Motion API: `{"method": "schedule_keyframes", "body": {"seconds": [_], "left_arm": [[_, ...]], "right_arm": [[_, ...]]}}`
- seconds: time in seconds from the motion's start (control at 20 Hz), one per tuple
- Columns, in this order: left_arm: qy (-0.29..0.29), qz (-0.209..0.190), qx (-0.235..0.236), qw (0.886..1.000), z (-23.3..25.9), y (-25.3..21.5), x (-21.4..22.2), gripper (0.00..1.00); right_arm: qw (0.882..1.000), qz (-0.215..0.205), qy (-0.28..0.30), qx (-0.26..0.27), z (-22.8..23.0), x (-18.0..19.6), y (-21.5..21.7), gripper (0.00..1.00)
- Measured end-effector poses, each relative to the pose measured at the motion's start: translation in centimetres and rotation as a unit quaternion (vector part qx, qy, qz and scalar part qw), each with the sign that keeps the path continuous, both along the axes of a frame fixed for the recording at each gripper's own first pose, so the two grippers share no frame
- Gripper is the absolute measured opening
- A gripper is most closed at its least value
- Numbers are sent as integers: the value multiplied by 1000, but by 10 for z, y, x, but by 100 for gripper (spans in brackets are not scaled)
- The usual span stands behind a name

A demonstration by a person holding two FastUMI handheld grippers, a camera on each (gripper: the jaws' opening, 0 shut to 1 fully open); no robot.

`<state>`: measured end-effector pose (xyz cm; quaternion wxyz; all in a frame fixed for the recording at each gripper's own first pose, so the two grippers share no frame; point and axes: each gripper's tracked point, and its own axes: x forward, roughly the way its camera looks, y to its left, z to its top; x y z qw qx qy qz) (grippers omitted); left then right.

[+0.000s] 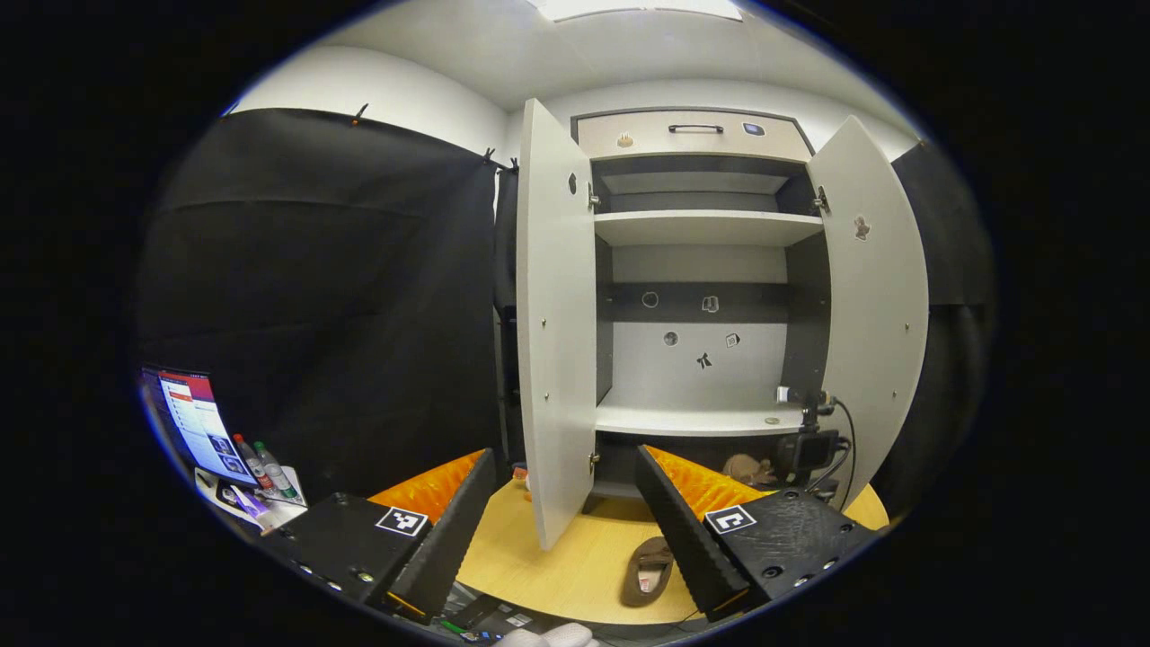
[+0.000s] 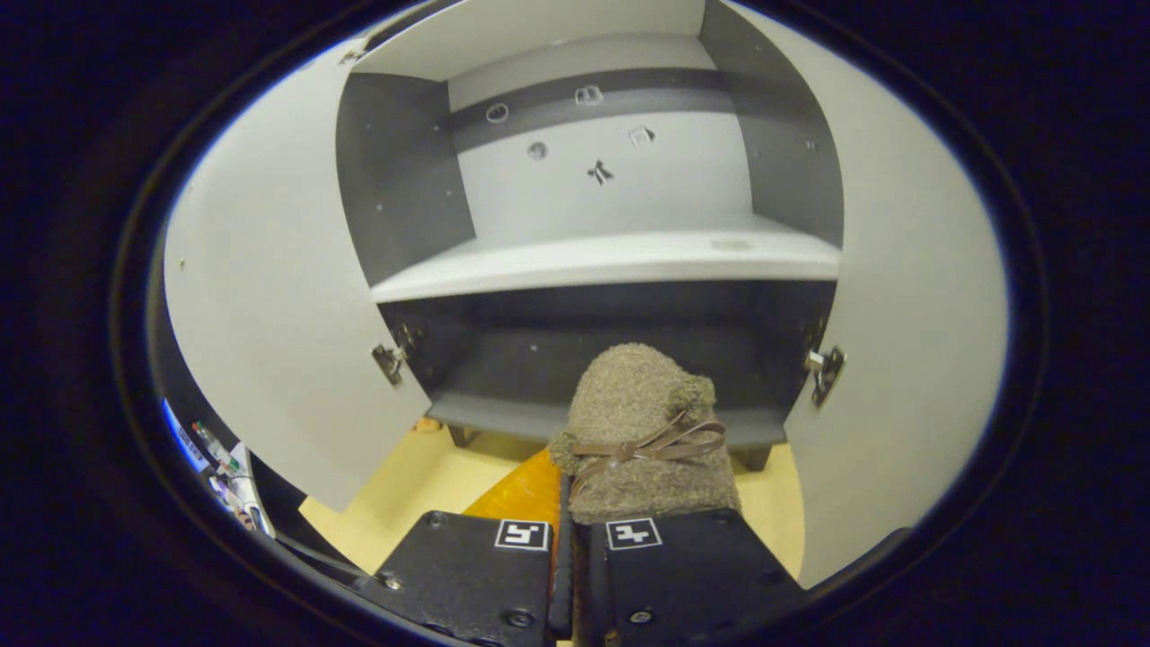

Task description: Grab one shoe with the right hand and put it into the shoe cabinet, grab the other shoe with the left hand and put it into the shoe cabinet; then close the right door with the right hand and the left door with the left hand.

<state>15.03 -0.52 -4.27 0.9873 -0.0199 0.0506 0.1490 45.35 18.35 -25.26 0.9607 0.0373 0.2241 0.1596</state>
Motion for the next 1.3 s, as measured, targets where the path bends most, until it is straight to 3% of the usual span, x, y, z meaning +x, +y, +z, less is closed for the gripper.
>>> {"method": "schedule_keyframes", "body": {"seconds": [0.05, 0.3, 0.55, 0.6, 0.65, 0.8, 0.85, 1.0, 1.3], "left_arm": [[-1, -1, 1, 1000, 1, -2, 0, 96], [-4, 3, 7, 1000, 3, -3, 0, 96], [1, 7, 8, 1000, 0, -3, 1, 96], [3, 7, 7, 1000, -2, -3, 1, 100], [5, 7, 7, 1000, -1, -3, 2, 96], [4, 10, 8, 1000, -1, 0, 4, 96], [4, 11, 5, 1000, -2, 0, 4, 100], [5, 17, 0, 1000, -5, 3, 5, 96], [21, 29, -6, 999, -19, 11, 4, 96]], "right_arm": [[1000, -1, -16, 0, 15, 6, 2, 10], [998, -5, -62, 16, 86, 44, 5, 10], [995, -33, -88, 12, 135, 105, 8, 10], [995, -38, -92, 15, 143, 117, 9, 10], [995, -43, -92, 11, 149, 130, 8, 10], [994, -61, -89, -5, 157, 168, 3, 10], [994, -66, -83, -11, 155, 182, 3, 10], [996, -83, -42, -10, 142, 215, 4, 11], [992, -95, 41, -72, 102, 241, 1, 9]]}}
